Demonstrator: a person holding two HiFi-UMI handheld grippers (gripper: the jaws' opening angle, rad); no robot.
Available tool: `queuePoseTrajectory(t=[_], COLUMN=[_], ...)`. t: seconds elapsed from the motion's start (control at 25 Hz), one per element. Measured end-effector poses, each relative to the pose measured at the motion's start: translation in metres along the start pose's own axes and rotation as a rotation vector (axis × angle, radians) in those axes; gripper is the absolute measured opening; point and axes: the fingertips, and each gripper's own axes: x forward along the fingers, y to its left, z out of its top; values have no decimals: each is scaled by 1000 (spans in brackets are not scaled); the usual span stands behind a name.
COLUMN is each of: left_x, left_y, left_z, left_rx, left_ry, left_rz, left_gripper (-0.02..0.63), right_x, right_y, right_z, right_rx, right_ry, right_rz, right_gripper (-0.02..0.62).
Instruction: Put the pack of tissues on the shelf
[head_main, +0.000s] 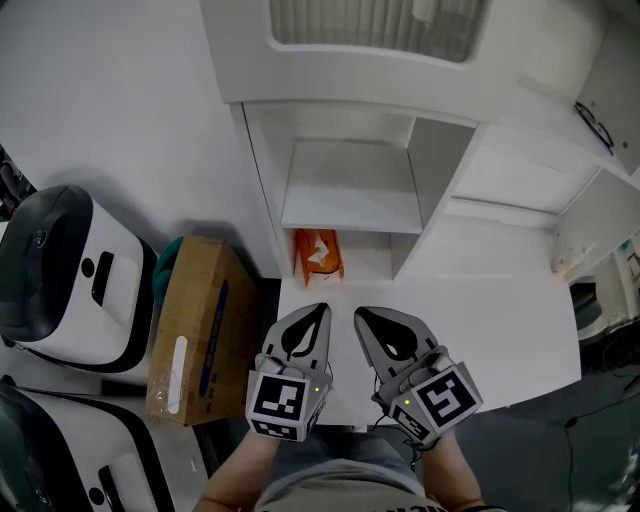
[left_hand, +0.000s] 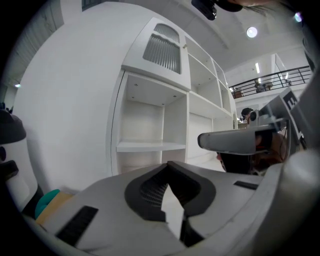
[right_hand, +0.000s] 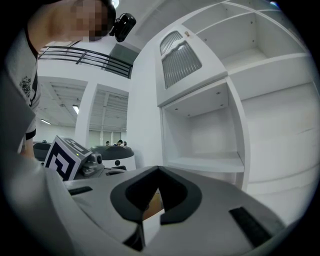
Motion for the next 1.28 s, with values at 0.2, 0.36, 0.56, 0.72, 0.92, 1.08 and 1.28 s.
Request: queuePoseTrajectory(t=[0.2, 0.36, 0.56, 0.72, 0.92, 1.08, 1.28], left_x=[-13, -24, -36, -42, -49, -52, -53], left_y=[-10, -17, -25, -32, -39, -46, -53], left_z=[12, 18, 30, 37, 40, 42, 41], left_rx=[-19, -21, -4, -1, 9, 6, 13], left_ry=[-26, -44, -77, -98, -119, -122, -125], left_rz=[-9, -6, 9, 18, 29, 30, 31], left_gripper=[26, 26, 26, 26, 26, 26, 26], right_x=[-8, -15, -24, -31, -41, -47, -53], right_y=[7, 15, 23, 28, 33, 34, 36], right_z=[3, 7, 10, 12, 11, 10, 10], right_rx=[-6, -16, -27, -27, -41, -47, -47], right_ry=[-6, -16, -26, -35, -33, -33, -40], right_rz=[17, 35, 62, 76, 95, 105, 113], right_gripper=[9, 9, 9, 9, 8, 8, 9])
